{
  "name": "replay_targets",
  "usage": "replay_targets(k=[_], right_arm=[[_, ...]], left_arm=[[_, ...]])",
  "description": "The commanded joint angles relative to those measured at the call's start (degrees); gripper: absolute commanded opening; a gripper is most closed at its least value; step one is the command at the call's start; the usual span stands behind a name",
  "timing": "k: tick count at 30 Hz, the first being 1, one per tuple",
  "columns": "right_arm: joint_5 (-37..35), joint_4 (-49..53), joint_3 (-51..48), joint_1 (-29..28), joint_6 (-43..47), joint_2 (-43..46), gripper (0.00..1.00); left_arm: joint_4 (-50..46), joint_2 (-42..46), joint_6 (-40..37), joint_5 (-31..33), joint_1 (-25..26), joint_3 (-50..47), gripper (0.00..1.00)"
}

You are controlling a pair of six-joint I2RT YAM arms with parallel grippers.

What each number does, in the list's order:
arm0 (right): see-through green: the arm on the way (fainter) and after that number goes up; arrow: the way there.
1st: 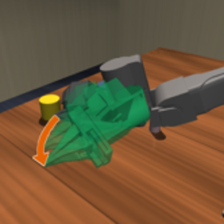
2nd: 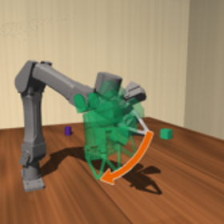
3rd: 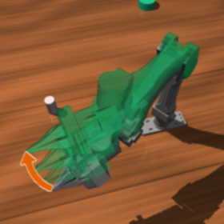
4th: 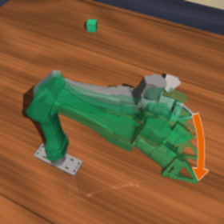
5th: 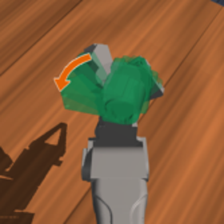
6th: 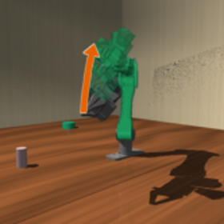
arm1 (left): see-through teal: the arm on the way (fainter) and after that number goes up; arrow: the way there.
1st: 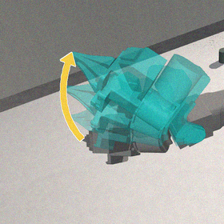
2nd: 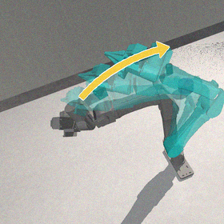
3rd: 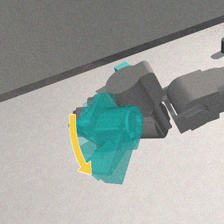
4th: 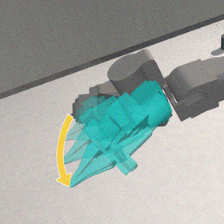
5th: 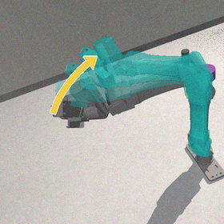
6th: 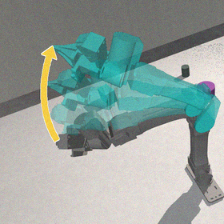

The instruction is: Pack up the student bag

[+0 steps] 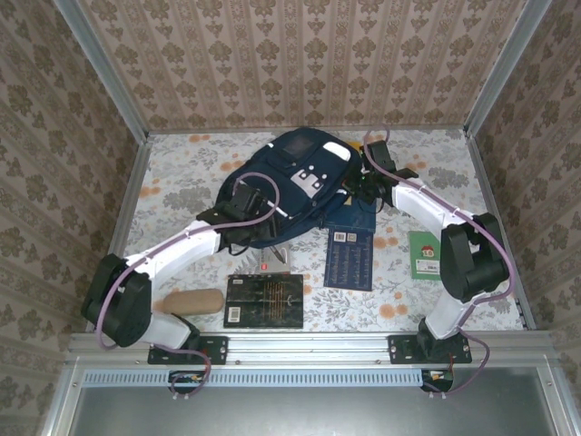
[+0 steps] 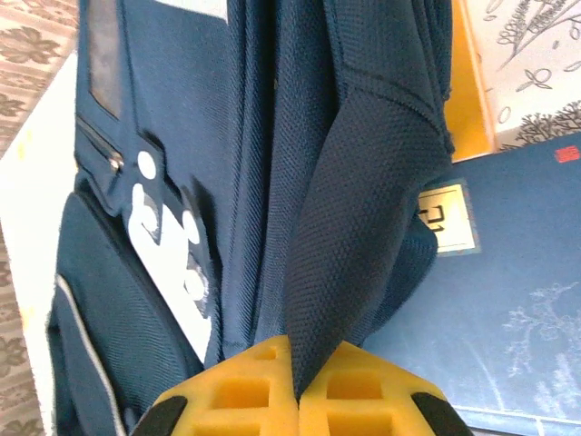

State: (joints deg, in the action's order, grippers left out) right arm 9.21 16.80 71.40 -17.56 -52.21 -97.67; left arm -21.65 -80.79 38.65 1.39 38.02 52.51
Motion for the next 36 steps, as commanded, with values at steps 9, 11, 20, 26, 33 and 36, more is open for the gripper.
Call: replay_targets(k=[9,11,20,26,33,36], right_arm=[[3.5,-3.1,4.3,-1.2,-5.2,2.9,0.0],[4.0,-3.7,3.7,-1.3,-6.3,3.8,0.0],[2.2,-7.4,-5.5,-2.0,-13.3,12.2,0.0],[-1.2,-7.3,-10.0,-4.9,-14.1,15.2,0.01],[-1.7,-8.6,-12.1,-4.9,-17.4,14.3,0.02],[-1.9,-7.9,-10.6,-4.9,-17.8,13.8,0.02]], left_arm=[[1.4,-6.9,3.5,-1.7,1.3,2.7,0.45],[0.9,-9.2,2.6,-1.1,-0.4,4.3,0.44],[-0.2,-18.7,-5.0,0.2,-8.1,14.3,0.42],[-1.9,-22.9,-7.7,-1.4,-9.6,20.2,0.43],[2.6,-14.9,-9.1,-2.2,-6.2,14.6,0.53],[6.2,-9.0,-10.3,0.6,-2.7,8.9,0.56]])
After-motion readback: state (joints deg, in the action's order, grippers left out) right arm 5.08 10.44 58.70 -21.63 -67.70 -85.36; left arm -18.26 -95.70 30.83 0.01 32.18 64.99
